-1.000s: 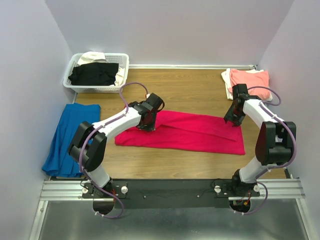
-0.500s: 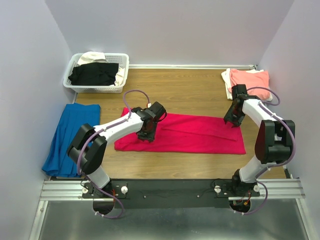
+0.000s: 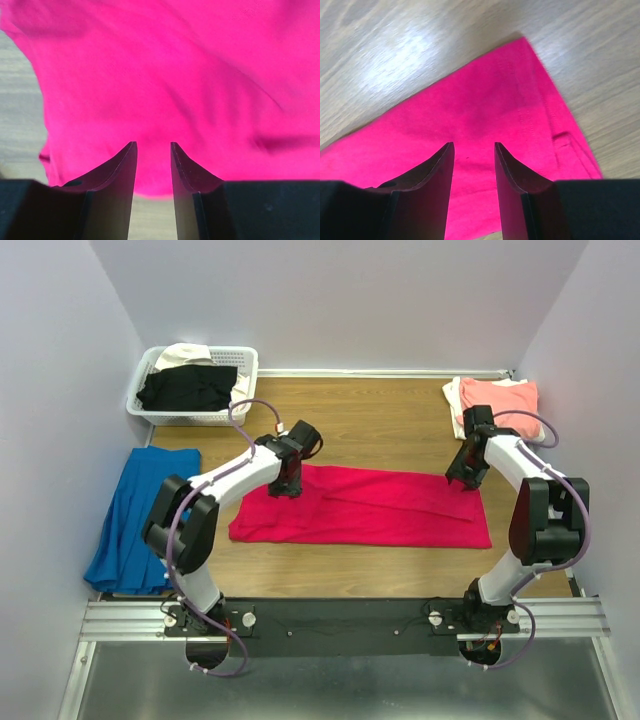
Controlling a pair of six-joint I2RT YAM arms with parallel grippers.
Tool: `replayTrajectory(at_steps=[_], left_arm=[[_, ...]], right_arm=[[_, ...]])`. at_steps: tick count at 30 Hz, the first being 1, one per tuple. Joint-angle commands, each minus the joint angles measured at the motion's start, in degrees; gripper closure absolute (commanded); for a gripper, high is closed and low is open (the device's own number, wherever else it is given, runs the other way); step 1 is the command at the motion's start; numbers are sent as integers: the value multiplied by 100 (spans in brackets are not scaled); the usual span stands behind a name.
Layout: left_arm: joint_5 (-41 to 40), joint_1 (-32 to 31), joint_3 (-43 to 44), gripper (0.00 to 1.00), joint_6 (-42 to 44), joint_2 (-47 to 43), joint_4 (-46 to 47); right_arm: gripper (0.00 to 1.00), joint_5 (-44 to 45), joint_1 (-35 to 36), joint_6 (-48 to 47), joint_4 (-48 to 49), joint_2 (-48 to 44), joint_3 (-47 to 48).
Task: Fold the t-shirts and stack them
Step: Rotate the tshirt 70 degrees
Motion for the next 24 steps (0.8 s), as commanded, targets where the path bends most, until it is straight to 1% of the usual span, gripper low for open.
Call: replayTrajectory(at_steps=[1, 2, 5, 8, 10, 14, 15, 17, 18, 20, 21, 23, 24], left_arm=[[220, 662, -227, 59, -219, 507, 555], [274, 716, -253, 59, -228, 621, 713], [406, 900, -183, 59, -281, 841, 793], [511, 1076, 97, 61, -377, 1367, 653], [730, 1129, 449, 64, -386, 1842, 591], [977, 1243, 1265, 65, -430, 2519, 522], [1021, 1304, 1737, 66, -430, 2833, 460], [1083, 1358, 2284, 67, -448, 3160, 233], [1083, 1384, 2861, 67, -448, 3484, 153], [1057, 1446, 3505, 68, -378, 3810, -101], [978, 1463, 4222, 68, -369, 4160, -234], [889, 1533, 4938, 68, -281, 4522, -393], [898, 1568, 5576, 68, -255, 4846, -524]], right_arm=[[54, -205, 131, -81, 91, 28, 130], [54, -213, 131, -72, 100, 19, 113], [54, -231, 140, -72, 126, -25, 95], [54, -196, 140, -28, 144, -77, 77], [54, -196, 140, 15, 170, -95, 60], [54, -248, 148, 42, 197, -86, 51], [54, -248, 148, 60, 205, -95, 25], [54, -257, 148, 60, 214, -95, 16], [54, -240, 157, 60, 214, -95, -2], [54, -248, 157, 51, 214, -113, -11], [54, -257, 157, 42, 206, -113, -19], [54, -266, 166, 16, 214, -122, -19], [54, -283, 175, 7, 214, -122, -19]])
